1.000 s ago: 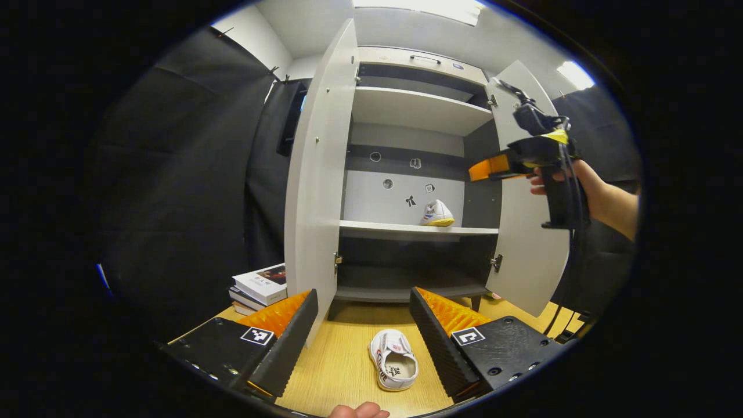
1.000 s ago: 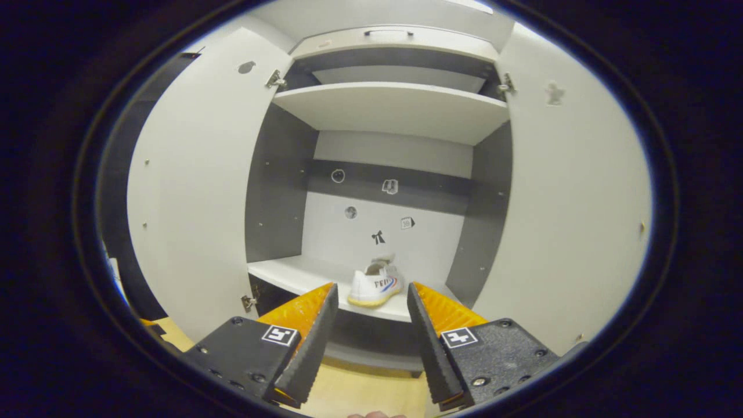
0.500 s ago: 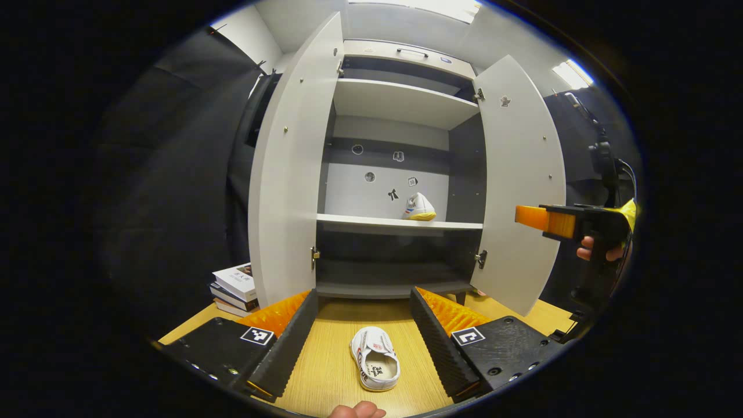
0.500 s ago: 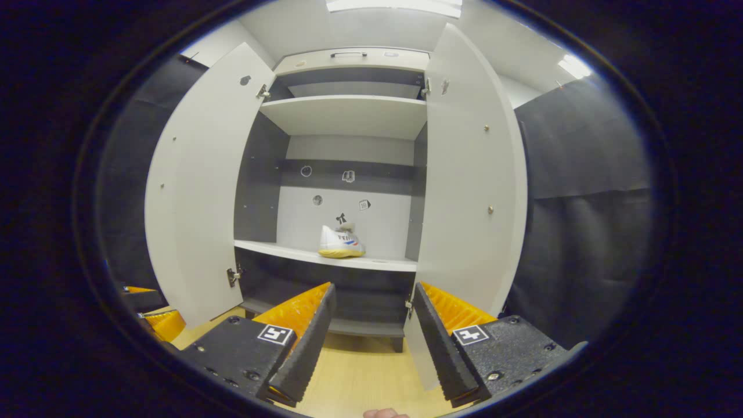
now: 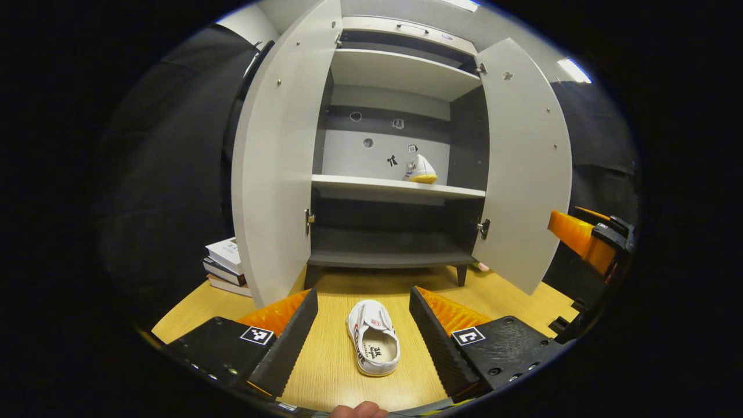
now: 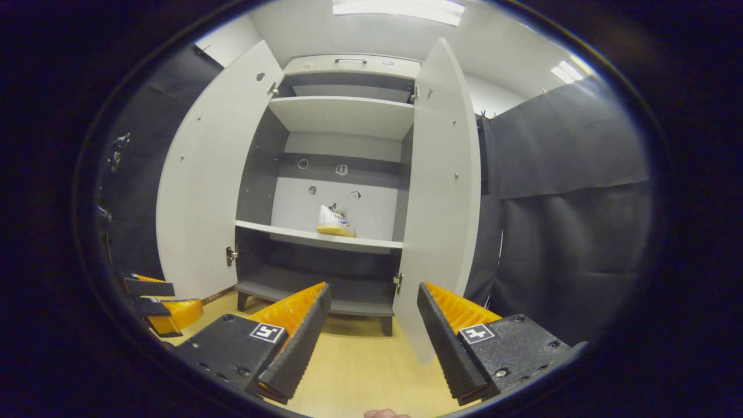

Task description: Grab one shoe with the right hand and put it into the shoe cabinet, grab the other shoe with the left hand and put it into the shoe cabinet; then close the right door with the right hand and the left door with the left hand.

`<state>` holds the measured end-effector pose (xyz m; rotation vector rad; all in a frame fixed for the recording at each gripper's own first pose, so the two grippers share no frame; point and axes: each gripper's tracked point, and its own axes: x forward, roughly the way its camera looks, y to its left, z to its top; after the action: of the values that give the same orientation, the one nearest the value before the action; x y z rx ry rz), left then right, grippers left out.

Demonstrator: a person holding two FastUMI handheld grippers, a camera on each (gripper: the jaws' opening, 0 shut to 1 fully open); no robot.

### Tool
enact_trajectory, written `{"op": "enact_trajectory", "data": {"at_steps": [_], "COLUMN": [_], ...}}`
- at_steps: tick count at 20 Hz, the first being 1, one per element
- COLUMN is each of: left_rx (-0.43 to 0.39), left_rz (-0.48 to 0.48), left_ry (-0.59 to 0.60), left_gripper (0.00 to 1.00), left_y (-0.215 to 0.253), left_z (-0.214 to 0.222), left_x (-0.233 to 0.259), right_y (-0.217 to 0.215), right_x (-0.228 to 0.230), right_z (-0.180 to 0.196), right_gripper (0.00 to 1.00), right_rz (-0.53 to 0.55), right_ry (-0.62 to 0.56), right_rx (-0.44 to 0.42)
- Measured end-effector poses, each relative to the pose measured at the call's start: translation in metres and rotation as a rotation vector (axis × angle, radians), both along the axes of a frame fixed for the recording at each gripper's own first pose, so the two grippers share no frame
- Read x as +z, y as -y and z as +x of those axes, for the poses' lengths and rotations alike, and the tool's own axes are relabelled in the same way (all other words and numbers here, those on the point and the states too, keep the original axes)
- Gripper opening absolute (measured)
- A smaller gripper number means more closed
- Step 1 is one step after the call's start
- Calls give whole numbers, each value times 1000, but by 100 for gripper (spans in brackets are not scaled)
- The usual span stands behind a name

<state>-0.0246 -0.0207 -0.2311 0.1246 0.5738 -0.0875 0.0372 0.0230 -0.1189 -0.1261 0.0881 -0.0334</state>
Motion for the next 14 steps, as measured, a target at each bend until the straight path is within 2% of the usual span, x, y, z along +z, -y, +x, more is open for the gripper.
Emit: {"op": "enact_trajectory", "data": {"at_steps": [5,6,7,10,14], "left_rx": [11,16,32,42,63], "left_rz": [-20,-16,-2,18,31], "left_ry": [-160,-204,-245,-356,-413], "left_gripper": [96,100,95,96,96], "left_y": [-10,-14,-22,-35,-48], "left_z": [-11,-12,-13,-14,-4], "left_x": [-53,-66,-80,-120,-160], "right_y": [14,19,23,31,39], "right_x": [-9,-12,-13,-14,-22], "right_z": [-1,-1,-1,-2,-3], "right_gripper": [98,98,98,98,97], "right_rz": [30,35,36,28,39], "right_ry": [-40,-47,-49,-55,-83], "right_rx": [-21,-29,-32,-46,-67]}}
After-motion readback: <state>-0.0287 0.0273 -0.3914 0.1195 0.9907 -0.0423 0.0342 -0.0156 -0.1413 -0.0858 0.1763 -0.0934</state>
